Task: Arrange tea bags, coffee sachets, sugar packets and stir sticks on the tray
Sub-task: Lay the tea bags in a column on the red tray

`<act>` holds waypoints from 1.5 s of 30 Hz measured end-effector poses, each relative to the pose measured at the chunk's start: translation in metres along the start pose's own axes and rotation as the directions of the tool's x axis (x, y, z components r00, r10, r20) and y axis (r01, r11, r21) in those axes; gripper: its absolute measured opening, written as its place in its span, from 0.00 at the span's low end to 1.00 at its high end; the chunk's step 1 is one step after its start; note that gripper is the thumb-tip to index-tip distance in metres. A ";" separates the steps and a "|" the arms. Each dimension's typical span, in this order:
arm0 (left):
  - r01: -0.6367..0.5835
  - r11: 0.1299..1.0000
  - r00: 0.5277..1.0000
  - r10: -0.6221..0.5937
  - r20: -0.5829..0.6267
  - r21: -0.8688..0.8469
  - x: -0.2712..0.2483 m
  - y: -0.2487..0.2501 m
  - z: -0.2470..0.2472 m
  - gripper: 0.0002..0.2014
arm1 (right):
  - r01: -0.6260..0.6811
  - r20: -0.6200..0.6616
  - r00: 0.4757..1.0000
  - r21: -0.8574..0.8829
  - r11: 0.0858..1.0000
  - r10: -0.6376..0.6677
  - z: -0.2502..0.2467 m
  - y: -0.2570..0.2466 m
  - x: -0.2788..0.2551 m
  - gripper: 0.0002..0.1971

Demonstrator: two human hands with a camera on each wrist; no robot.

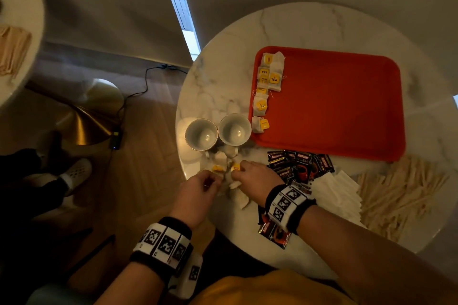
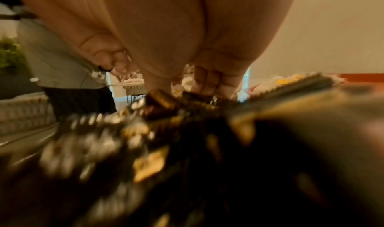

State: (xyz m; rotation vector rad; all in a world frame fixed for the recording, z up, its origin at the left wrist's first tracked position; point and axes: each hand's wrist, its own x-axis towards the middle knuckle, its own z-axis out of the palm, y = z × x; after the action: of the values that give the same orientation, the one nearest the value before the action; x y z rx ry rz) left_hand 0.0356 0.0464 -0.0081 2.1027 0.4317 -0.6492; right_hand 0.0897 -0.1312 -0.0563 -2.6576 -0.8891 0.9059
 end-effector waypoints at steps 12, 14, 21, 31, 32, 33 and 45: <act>-0.184 0.886 0.981 0.192 -0.025 -0.425 0.005 0.055 0.010 0.24 | 0.099 -0.281 0.953 0.634 0.767 0.109 -0.098 0.014 -0.072 0.07; -0.151 0.856 0.975 0.212 0.070 -0.494 0.005 0.073 0.014 0.27 | 0.150 -0.314 0.941 0.720 0.677 0.125 -0.115 0.012 -0.086 0.08; 0.249 0.528 0.882 0.224 0.416 -0.812 0.005 0.126 0.024 0.36 | 0.208 -0.348 0.921 0.819 0.535 0.174 -0.149 0.016 -0.105 0.13; 0.286 0.412 0.892 0.215 0.397 -0.865 0.015 0.154 0.033 0.25 | 0.104 -0.424 0.869 0.662 0.742 0.256 -0.140 0.035 -0.095 0.08; 0.285 0.405 0.897 0.208 0.391 -0.869 0.016 0.155 0.034 0.24 | 0.117 -0.420 0.868 0.691 0.714 0.264 -0.141 0.035 -0.095 0.08; 0.285 0.405 0.900 0.198 0.388 -0.869 0.017 0.155 0.034 0.23 | 0.120 -0.432 0.862 0.682 0.722 0.265 -0.141 0.037 -0.095 0.07; 0.218 0.464 0.929 0.172 0.329 -0.858 0.026 0.155 0.036 0.21 | 0.113 -0.506 0.813 0.621 0.775 0.287 -0.152 0.049 -0.101 0.15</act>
State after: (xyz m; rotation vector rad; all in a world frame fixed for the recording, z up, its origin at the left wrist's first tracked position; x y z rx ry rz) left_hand 0.1268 -0.0689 0.0590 0.9097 0.4443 -0.6221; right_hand 0.1416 -0.2297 0.0959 -2.1558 -0.2292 0.2627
